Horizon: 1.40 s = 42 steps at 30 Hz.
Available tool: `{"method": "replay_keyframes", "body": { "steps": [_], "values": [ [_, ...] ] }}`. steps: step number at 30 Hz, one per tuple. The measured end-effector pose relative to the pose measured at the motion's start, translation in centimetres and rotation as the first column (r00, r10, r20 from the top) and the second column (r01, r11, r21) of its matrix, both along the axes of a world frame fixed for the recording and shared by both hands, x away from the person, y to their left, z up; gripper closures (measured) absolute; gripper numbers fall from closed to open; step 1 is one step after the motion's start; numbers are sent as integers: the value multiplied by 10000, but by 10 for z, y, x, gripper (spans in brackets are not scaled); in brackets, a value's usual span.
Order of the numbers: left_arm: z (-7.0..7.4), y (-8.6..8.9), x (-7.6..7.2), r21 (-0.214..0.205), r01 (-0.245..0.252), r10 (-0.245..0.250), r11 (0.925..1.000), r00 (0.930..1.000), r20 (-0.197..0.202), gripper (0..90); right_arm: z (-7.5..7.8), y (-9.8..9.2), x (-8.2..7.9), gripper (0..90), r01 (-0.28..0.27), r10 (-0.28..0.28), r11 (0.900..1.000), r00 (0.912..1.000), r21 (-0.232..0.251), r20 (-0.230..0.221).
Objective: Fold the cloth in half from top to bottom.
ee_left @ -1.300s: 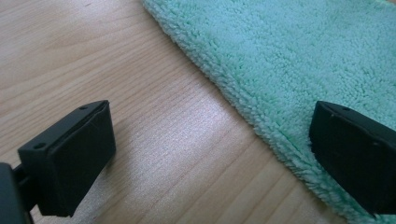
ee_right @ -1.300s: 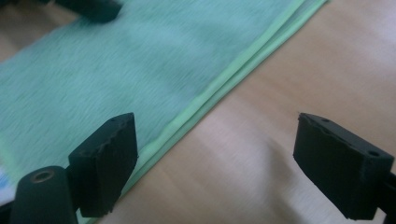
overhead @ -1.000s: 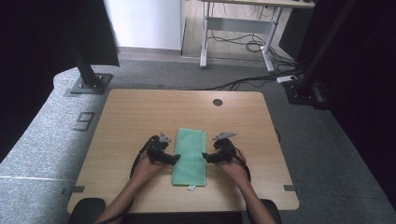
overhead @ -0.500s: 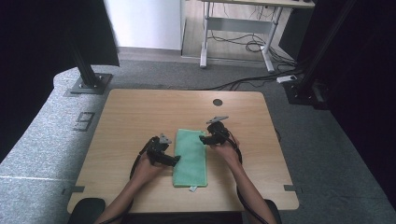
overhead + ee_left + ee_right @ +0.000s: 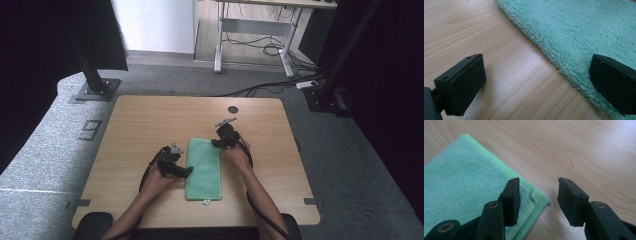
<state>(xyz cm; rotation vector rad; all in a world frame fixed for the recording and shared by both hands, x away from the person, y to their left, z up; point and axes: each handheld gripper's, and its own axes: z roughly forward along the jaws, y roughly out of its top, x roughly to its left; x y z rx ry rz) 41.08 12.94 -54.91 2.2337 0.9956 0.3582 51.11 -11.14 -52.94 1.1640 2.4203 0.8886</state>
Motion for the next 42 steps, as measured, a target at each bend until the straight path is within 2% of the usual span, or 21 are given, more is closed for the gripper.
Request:
{"method": "replay_keyframes", "body": {
  "steps": [2, 6, 7, 8, 9, 10, 11, 14, 16, 18, 19, 20, 24, 25, 31, 34, 37, 39, 41, 42],
  "values": [
    [0, 0, 0, 10, 3, -3, 10000, 10000, -5, 13, -2, 0, 1, 508, -7, 6, 10000, 10000, -63, -80],
    [0, 0, 0, 4, -7, 7, 10000, 10000, -9, 12, -6, -6, 4, 500, 170, -155, 9992, 9990, 364, -411],
    [0, 0, 0, 4, -7, 7, 10000, 10000, -9, 13, -6, -5, 3, 540, 164, -151, 9994, 9991, 317, -401],
    [0, 0, 0, 4, -7, 7, 10000, 10000, -9, 13, -6, -5, 2, 540, 30, -13, 9993, 9990, 382, -438],
    [0, 0, 0, 7, -5, 5, 10000, 10000, -9, 13, -5, -5, 1, 655, -24, 45, 9990, 9989, 451, -474],
    [0, 0, 0, 7, -5, 5, 10000, 10000, -9, 13, -6, -4, 0, 701, -103, 128, 9986, 9988, 524, -478],
    [0, 0, 0, 4, -8, 8, 10000, 10000, -10, 13, -6, -4, 0, 701, -103, 128, 9986, 9988, 524, -478],
    [0, 0, 1, 18, 54, -54, 10000, 10000, -38, 12, -5, -5, -1, 809, -162, 226, 9965, 9967, 818, -781],
    [2, 0, 3, -7, 64, -64, 10000, 9999, -143, 13, -5, -5, -1, 827, -162, 238, 9959, 9961, 889, -846],
    [2, 1, 4, -59, 41, -42, 10000, 9999, -148, 12, -5, -3, -2, 833, -229, 284, 9970, 9967, 733, -754],
    [2, 1, 5, -107, 2, -5, 9999, 9998, -223, 10, -4, 0, -3, 835, -349, 377, 9983, 9976, 470, -588],
    [2, 1, 6, -107, -10, 7, 9999, 9998, -220, 10, -4, 0, -3, 835, -349, 377, 9983, 9976, 470, -588],
    [1, 0, 5, 68, -28, 28, 10000, 9999, -106, 5, -1, 3, -6, 837, -603, 606, 9981, 9978, 101, -281],
    [1, 0, 4, 28, -79, 79, 10000, 9999, -78, 5, 2, 2, -9, 837, -725, 726, 9972, 9973, 155, -102],
    [0, -1, 3, 28, -160, 160, 9999, 9999, -44, 2, 19, -2, -19, 838, -910, 895, 9943, 9956, 559, 289],
    [0, -1, 3, 22, -190, 190, 9998, 9998, -37, 1, 34, -4, -28, 838, -1227, 1177, 9894, 9908, 775, 661],
    [0, -1, 3, 12, -202, 202, 9998, 9998, -33, 2, 50, -5, -42, 838, -1703, 1601, 9816, 9805, 866, 1140],
    [0, -1, 3, 30, -183, 183, 9998, 9998, -39, 2, 53, -5, -45, 838, -1776, 1666, 9802, 9786, 876, 1205],
    [0, -1, 3, 19, -200, 200, 9998, 9998, -39, 2, 63, -6, -57, 838, -2066, 1914, 9740, 9701, 933, 1493],
    [0, -1, 3, 23, -201, 201, 9998, 9998, -39, 2, 63, -6, -57, 838, -2066, 1914, 9740, 9701, 933, 1493]
  ]
}}
